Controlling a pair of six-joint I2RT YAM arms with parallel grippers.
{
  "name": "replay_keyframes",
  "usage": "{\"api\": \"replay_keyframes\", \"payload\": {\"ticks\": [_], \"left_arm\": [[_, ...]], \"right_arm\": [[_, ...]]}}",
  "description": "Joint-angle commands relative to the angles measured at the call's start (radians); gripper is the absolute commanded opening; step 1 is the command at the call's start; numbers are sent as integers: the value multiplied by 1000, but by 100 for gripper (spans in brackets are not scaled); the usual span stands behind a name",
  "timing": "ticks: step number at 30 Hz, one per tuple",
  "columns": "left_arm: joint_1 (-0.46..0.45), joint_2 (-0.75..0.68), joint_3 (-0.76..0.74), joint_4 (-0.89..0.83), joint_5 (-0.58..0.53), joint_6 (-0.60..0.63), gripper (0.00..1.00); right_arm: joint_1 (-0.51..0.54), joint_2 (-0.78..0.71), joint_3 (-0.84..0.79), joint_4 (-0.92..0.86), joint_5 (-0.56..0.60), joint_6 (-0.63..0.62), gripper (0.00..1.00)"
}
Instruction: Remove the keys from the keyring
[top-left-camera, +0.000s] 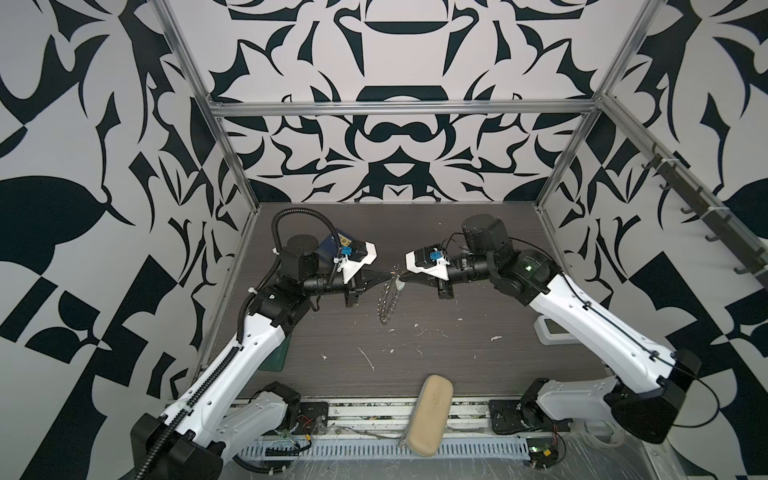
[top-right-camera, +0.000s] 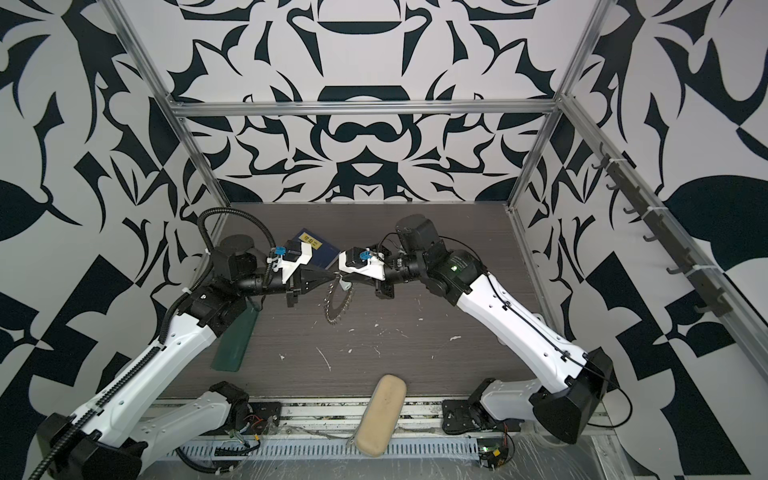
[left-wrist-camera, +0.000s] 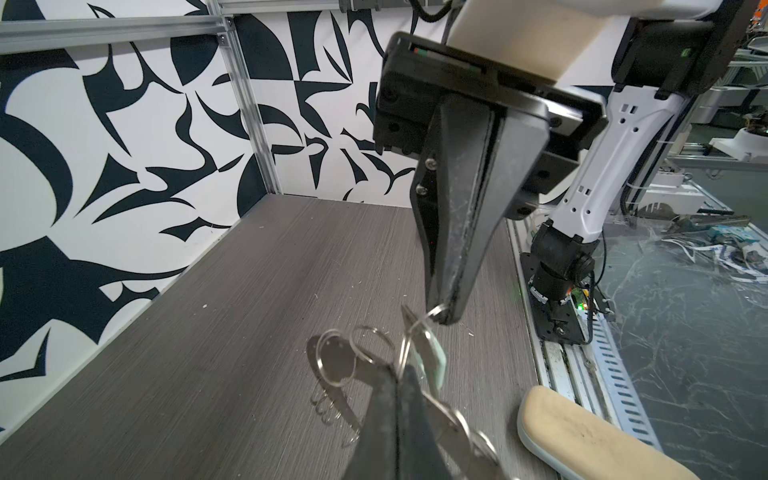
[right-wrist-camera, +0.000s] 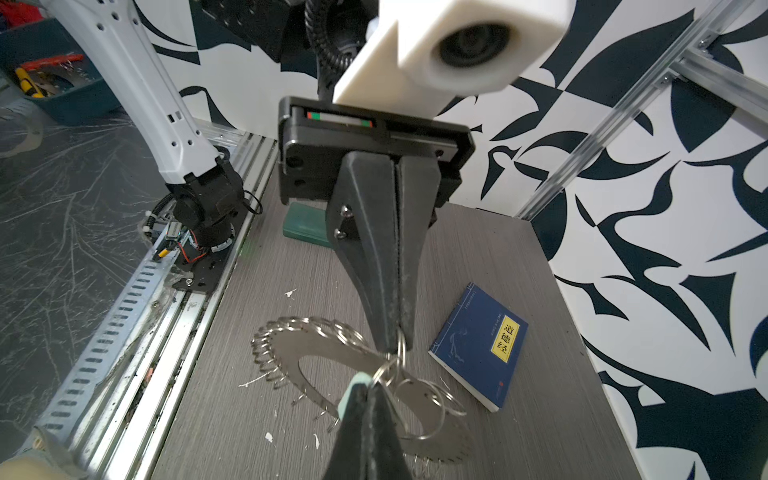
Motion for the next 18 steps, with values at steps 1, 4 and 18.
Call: {"api": "replay_keyframes", "payload": {"ticks": [1,4,18], "left_arm": [[0,3,62,-17,4,30,0],[-20,-5,51,-7,-27,46,0],[-50,-20,-41,288,-84,-72,0]], "right_arm": [[5,22,74,-106,-72,-55,0],[8,39,93,-117,-72,-49,0],[31,116,208,-215,-2,-95,0]]}}
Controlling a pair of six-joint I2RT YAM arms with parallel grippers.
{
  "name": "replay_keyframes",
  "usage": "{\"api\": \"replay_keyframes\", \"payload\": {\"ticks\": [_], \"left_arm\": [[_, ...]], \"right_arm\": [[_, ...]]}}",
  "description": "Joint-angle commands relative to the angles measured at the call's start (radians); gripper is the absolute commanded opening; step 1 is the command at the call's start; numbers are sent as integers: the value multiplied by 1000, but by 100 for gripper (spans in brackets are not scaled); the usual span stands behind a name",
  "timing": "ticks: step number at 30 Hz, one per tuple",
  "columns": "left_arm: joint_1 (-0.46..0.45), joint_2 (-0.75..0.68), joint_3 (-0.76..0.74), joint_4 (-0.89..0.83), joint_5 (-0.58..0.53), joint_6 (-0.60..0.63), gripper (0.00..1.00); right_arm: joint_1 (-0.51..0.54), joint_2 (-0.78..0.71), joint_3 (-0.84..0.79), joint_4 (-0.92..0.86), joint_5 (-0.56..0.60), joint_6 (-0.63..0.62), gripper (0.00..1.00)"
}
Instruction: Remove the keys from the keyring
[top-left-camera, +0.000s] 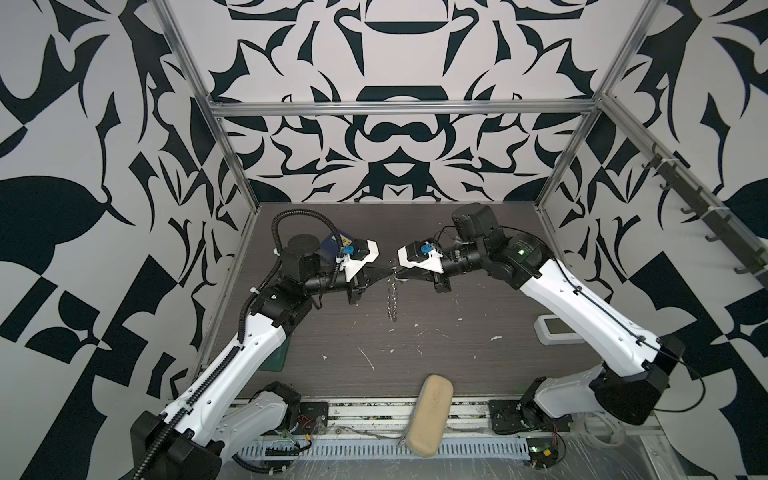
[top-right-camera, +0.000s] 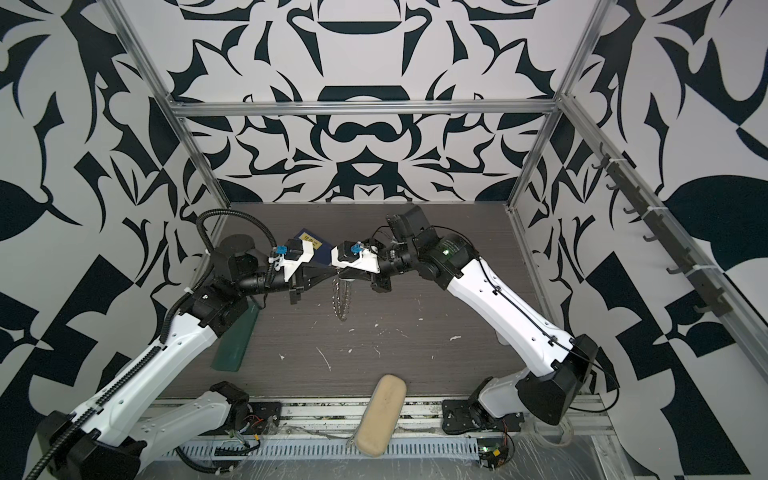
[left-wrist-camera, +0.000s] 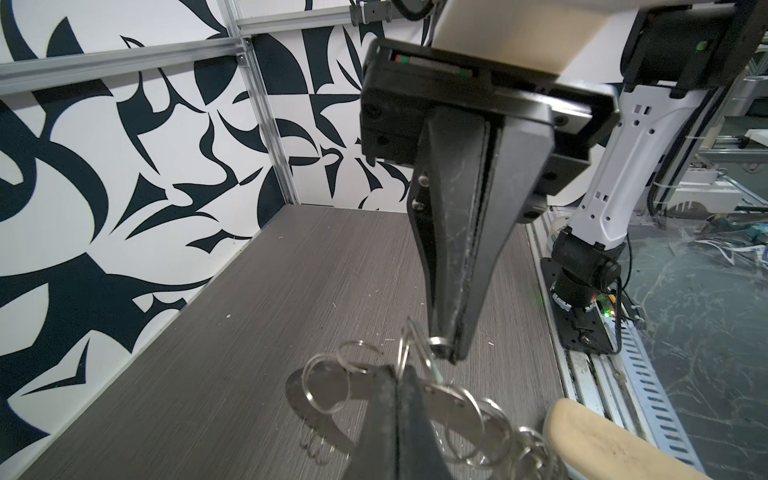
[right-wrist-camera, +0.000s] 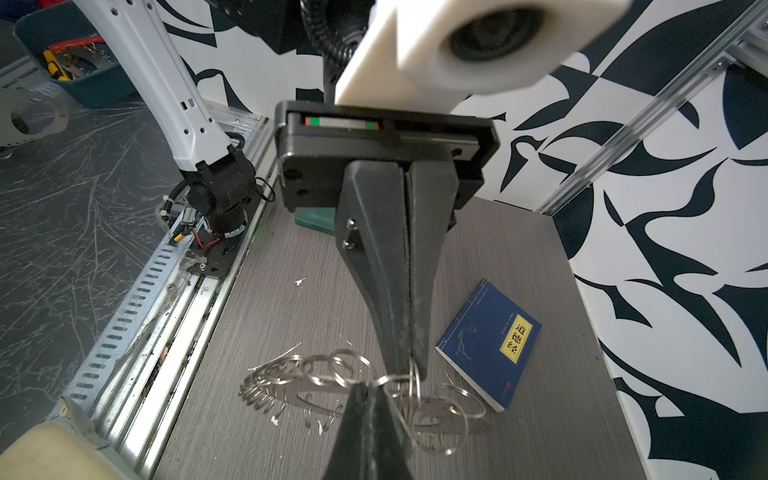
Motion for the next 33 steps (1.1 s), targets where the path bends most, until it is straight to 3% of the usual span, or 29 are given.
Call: {"api": "replay_keyframes", "payload": {"ticks": [1,12,16,19,23,33], "left_arm": [[-14,-17,-21,205,-28,-58,0],[-54,38,-85,545,-95,-150,0],[-55,47,-91,596,-107,-178,0],[-55,51,-98,620,-116,-190,0],[-55,51,-107,642,-127,-201,0],[-55,76,-136,759,-152,-261,0]], "right_arm": [[25,20,65,-72,4,-30,0],[23,82,192,-147,180,-45,0],[21,77,204,-148,229,-37,0],[20,66,206,-140,241,-21,13],[21,55,205,-143,258,-17,20],[20,16,206,-133,259,17,29]]}}
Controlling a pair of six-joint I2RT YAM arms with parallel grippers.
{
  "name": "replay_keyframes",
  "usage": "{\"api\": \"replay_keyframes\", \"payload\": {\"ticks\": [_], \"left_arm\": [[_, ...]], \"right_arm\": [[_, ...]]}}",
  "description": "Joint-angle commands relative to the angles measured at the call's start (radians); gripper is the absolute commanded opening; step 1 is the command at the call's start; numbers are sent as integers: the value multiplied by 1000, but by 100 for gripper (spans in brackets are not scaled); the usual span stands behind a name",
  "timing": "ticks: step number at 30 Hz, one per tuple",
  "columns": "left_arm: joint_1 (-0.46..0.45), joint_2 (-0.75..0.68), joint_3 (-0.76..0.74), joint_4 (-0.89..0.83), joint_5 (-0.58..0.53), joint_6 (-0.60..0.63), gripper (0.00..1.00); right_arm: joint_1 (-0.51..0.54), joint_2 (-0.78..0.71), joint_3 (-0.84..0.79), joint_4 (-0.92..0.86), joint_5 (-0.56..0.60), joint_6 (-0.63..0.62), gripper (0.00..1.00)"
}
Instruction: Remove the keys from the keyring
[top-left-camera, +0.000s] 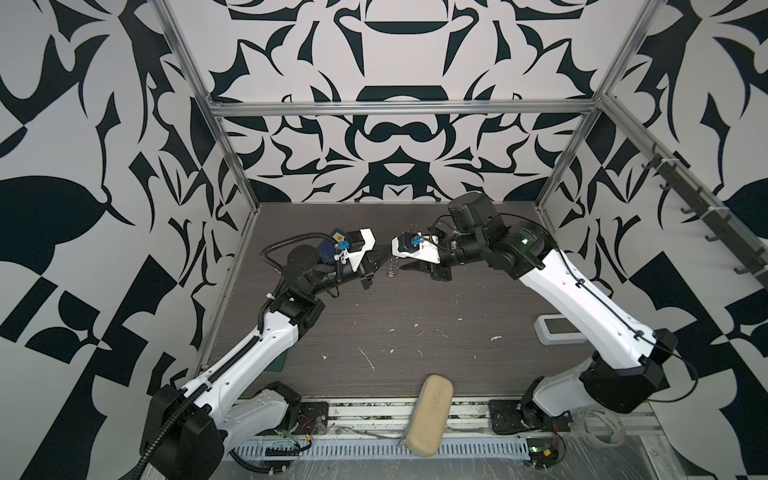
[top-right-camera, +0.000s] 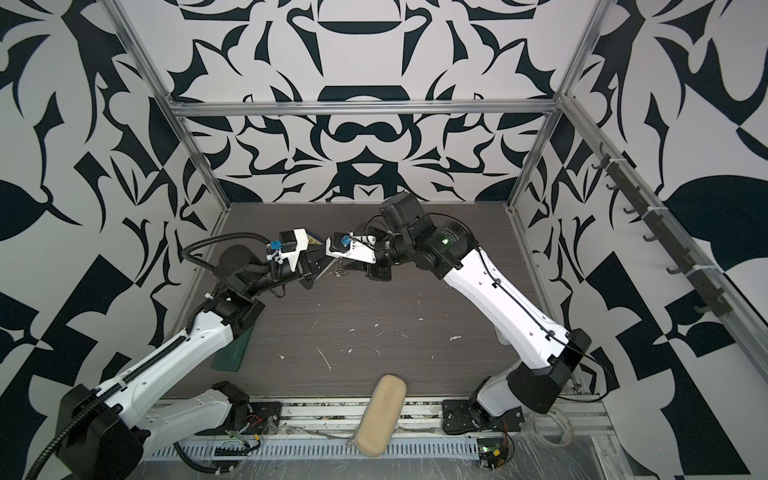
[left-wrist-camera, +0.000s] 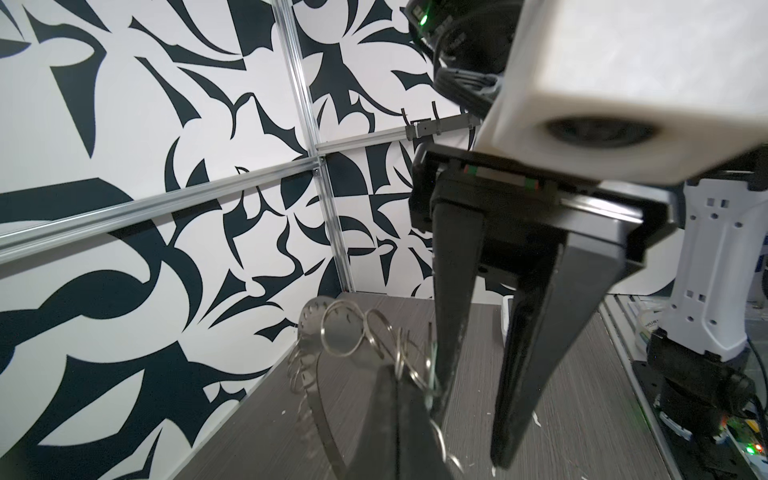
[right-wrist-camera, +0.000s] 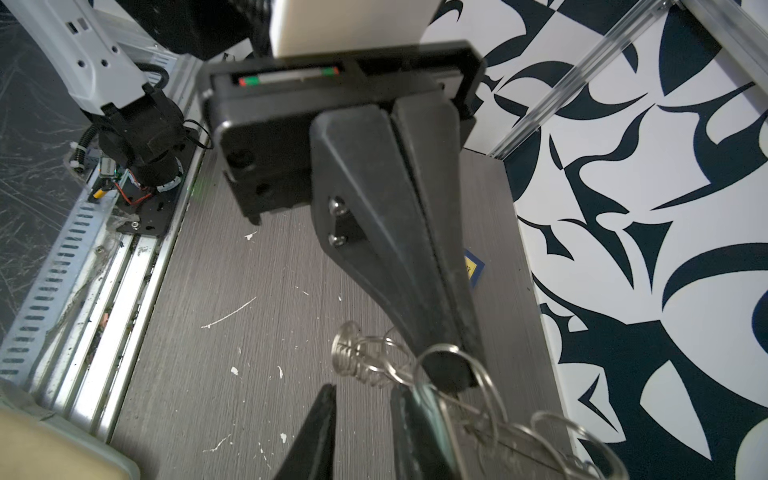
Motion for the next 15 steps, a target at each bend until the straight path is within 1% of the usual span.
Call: {"api": "replay_keyframes", "payload": {"ticks": [1,10,13,15], "left_arm": [[-7,10,-15,140,-9,-53,0],[-7,69,-22,319,-63,-140,0],[-7,90,-22,384,-75,-167,0],[-7,104,-22,426,-84,-184,0]], "right_arm": [[1,-57,14,29,9,38,29],[1,-221,-113,163,6,141,37],[1,-267,-158,198,25,162,37],[0,-299,-196,235,58,183,38]]}}
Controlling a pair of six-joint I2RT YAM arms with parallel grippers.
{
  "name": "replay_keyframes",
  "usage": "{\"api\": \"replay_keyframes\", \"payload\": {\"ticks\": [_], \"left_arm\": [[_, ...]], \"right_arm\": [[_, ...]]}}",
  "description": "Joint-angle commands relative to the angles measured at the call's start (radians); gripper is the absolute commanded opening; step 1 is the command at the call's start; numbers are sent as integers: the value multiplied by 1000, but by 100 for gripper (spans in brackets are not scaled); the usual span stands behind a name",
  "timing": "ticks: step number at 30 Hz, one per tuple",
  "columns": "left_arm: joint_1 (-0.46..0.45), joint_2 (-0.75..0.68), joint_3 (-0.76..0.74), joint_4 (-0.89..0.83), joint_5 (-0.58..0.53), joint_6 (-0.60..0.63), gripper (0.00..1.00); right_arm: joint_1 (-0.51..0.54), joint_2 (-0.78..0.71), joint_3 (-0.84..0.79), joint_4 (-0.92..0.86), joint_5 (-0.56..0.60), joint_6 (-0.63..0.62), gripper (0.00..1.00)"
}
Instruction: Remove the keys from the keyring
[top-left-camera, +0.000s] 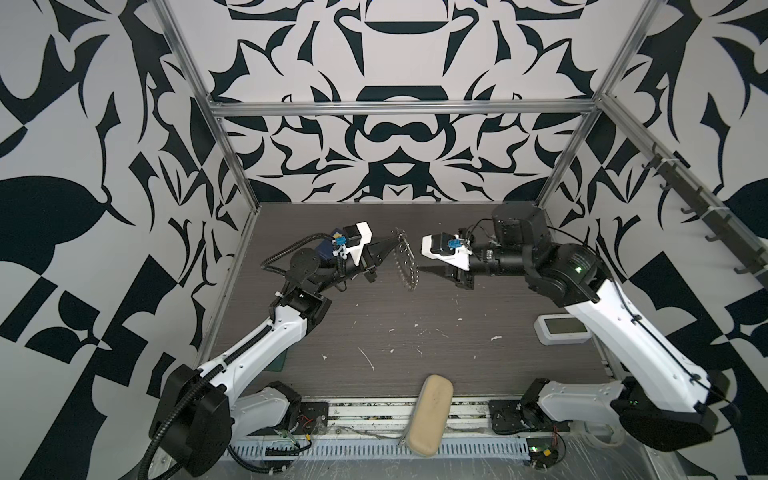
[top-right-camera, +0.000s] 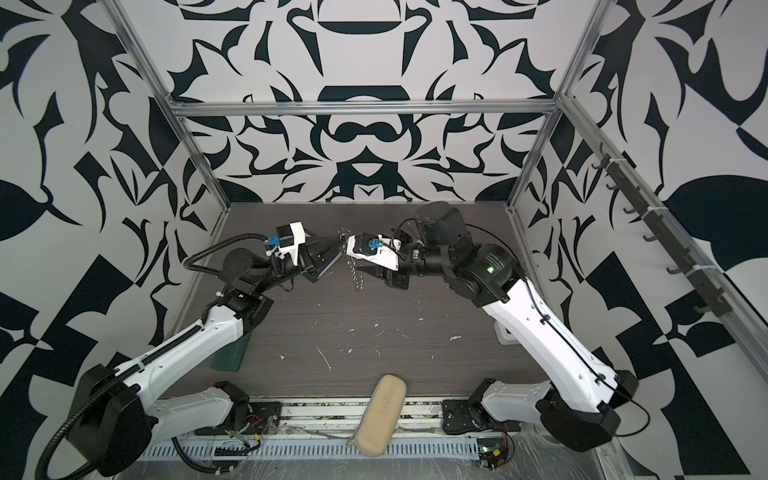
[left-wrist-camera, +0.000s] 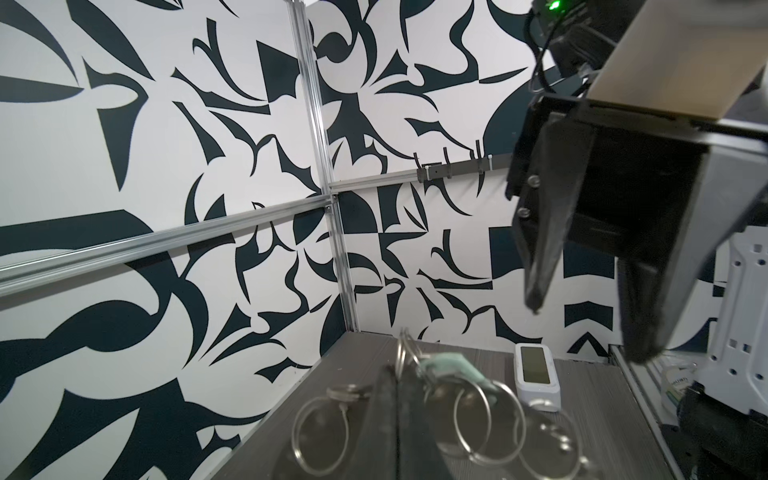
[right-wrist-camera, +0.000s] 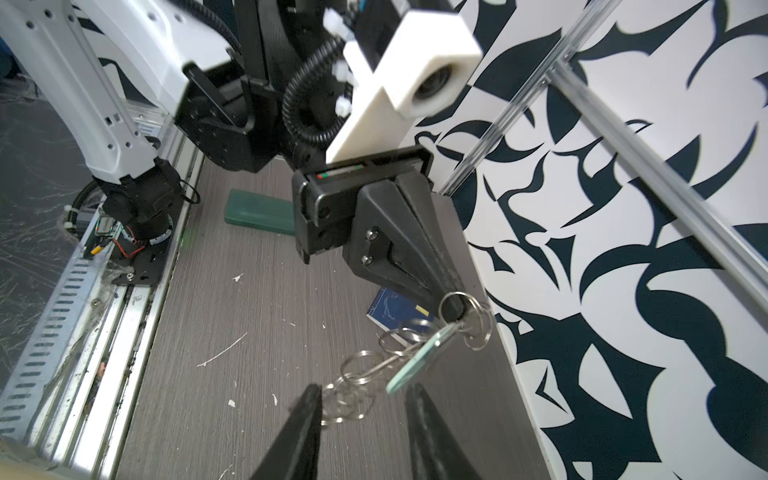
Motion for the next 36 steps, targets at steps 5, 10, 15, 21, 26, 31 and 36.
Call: {"api": "replay_keyframes", "payload": {"ticks": [5,10,15,21,26,31,36], "left_arm": [[-3,44,6,247,-55,-103,0],[-3,79,5,362,-99,-145,0],[-3,127,24,426,-91,-197,0],[-3,155,50,485,-81,-255,0],[-3,183,71,530,-97,-280,0],[-5,196,96,547,-107,-297,0],[-7,196,115,547,-122,-304,0]], "right_arm": [[-1,-140,-232,332,165,168,41],[-1,-208,-396,533,318,226,46],[-1,-224,-444,641,353,235,52],[-28,-194,-383,641,292,206,52],[-30,-166,-412,700,343,215,61],[-29,-169,-488,809,398,191,78],[-23,-169,-532,912,446,189,89]]}}
